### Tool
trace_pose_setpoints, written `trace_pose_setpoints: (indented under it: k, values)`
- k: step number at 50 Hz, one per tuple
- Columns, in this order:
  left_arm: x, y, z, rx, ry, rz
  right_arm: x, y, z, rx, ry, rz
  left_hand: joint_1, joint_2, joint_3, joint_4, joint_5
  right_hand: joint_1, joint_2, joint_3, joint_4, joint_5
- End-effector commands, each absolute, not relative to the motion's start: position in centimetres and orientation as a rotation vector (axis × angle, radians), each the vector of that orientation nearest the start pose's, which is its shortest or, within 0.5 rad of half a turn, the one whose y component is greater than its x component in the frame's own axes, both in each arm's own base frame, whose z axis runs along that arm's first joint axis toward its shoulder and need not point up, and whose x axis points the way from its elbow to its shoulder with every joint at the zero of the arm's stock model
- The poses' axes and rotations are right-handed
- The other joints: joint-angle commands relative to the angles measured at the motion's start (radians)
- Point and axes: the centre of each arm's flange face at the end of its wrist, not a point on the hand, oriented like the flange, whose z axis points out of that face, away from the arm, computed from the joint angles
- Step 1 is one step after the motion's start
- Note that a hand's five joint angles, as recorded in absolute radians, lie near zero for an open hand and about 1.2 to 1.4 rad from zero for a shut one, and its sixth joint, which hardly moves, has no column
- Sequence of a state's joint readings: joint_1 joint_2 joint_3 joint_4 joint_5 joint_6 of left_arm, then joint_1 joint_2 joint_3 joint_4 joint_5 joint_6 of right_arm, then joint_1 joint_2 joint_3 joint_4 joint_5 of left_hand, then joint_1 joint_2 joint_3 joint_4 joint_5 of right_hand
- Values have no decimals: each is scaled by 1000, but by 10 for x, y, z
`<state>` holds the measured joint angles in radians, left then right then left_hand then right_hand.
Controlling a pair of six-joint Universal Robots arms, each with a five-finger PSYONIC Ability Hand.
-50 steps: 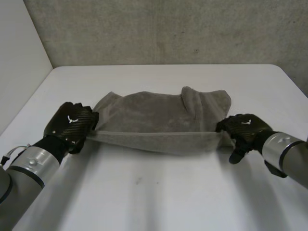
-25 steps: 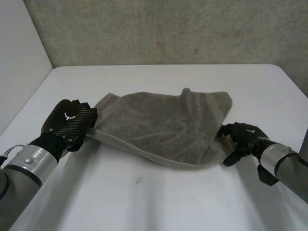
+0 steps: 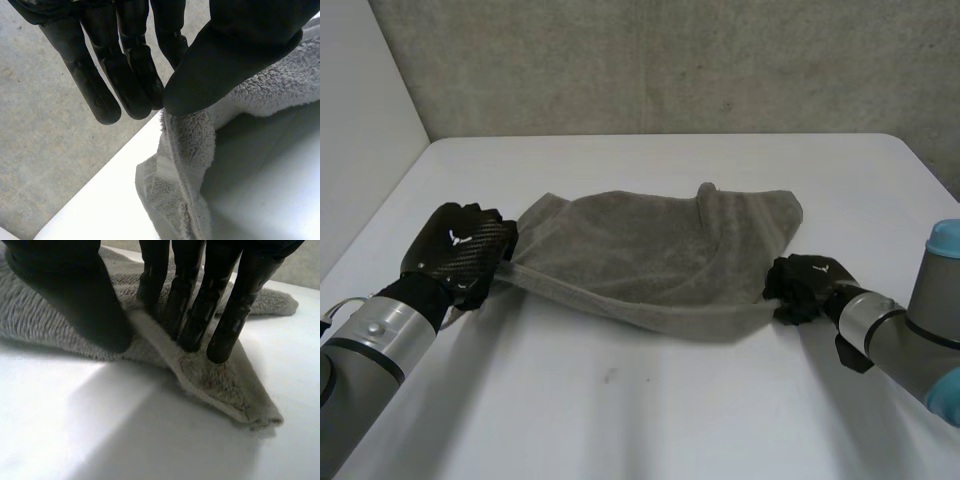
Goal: Fold the towel.
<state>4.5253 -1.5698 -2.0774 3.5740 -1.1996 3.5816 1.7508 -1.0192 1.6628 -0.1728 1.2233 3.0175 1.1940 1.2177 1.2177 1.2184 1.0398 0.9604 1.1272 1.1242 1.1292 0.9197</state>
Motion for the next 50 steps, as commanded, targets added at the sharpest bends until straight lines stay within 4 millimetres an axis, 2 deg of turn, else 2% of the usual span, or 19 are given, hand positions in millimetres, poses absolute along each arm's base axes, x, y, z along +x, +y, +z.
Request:
trace_pose_setpoints:
  k: [1, 6, 8, 9, 11, 14, 16, 17, 19, 22, 26, 29, 31, 33, 36, 40, 45, 49, 50]
  values:
    - [-211, -231, 198, 1111, 2110, -2198, 227, -317, 122, -628, 2301, -1504, 202, 179, 179, 178, 182, 436, 269, 272, 267, 302]
    - [-210, -233, 199, 1103, 2106, -2201, 227, -323, 158, -646, 2232, -1615, 202, 179, 179, 178, 182, 436, 269, 272, 267, 302]
    - [-209, -236, 206, 1086, 2076, -2221, 223, -315, 207, -731, 2160, -1760, 202, 179, 179, 178, 182, 436, 269, 272, 267, 302]
    - [-209, -236, 206, 1086, 2076, -2221, 223, -315, 207, -731, 2159, -1761, 202, 179, 179, 178, 182, 436, 269, 272, 267, 302]
    - [-209, -236, 228, 1073, 2004, -2276, 217, -304, 251, -904, 2108, -1920, 202, 179, 179, 178, 182, 436, 269, 272, 267, 302]
    - [-208, -234, 244, 1058, 1953, -2310, 211, -297, 275, -995, 2084, -2009, 202, 179, 179, 178, 182, 436, 269, 272, 267, 302]
    - [-206, -232, 277, 1025, 1868, -2375, 197, -280, 325, -1119, 2050, -2185, 202, 179, 179, 178, 182, 436, 269, 272, 267, 302]
    - [-206, -232, 277, 1025, 1867, -2375, 197, -280, 325, -1119, 2050, -2186, 202, 179, 179, 178, 182, 436, 269, 272, 267, 302]
    - [-206, -228, 310, 992, 1815, -2439, 190, -260, 365, -1180, 2025, -2280, 202, 179, 179, 178, 182, 436, 269, 272, 267, 302]
    - [-205, -223, 335, 985, 1810, -2455, 188, -247, 385, -1201, 2043, -2262, 202, 179, 179, 178, 182, 436, 269, 272, 267, 302]
    - [-203, -219, 347, 992, 1862, -2411, 187, -242, 389, -1247, 2091, -2195, 202, 179, 179, 178, 182, 436, 269, 272, 267, 302]
    - [-199, -221, 344, 1009, 1958, -2319, 189, -245, 371, -1370, 2181, -2045, 202, 179, 179, 178, 182, 436, 269, 272, 267, 302]
    - [-198, -227, 333, 1033, 2029, -2236, 190, -250, 355, -1453, 2237, -1935, 202, 179, 179, 178, 182, 436, 269, 272, 267, 302]
    - [-200, -239, 303, 1125, 2144, -2058, 199, -260, 318, -1585, 2316, -1710, 202, 179, 179, 178, 182, 436, 269, 272, 267, 302]
    - [-202, -243, 288, 1180, 2176, -1978, 205, -264, 301, -1625, 2344, -1624, 202, 179, 179, 178, 182, 436, 269, 272, 267, 302]
    - [-210, -261, 244, 1321, 2250, -1788, 219, -275, 264, -1690, 2421, -1469, 202, 179, 179, 178, 182, 436, 269, 272, 267, 302]
    - [-225, -287, 223, 1393, 2261, -1751, 233, -306, 246, -1699, 2424, -1569, 202, 179, 179, 178, 182, 436, 269, 272, 267, 302]
    - [-247, -329, 246, 1323, 2070, -1908, 252, -341, 270, -1626, 2290, -1965, 202, 179, 179, 178, 182, 436, 269, 272, 267, 302]
    - [-247, -329, 246, 1322, 2069, -1909, 252, -341, 270, -1626, 2289, -1966, 202, 179, 179, 178, 182, 436, 269, 272, 267, 302]
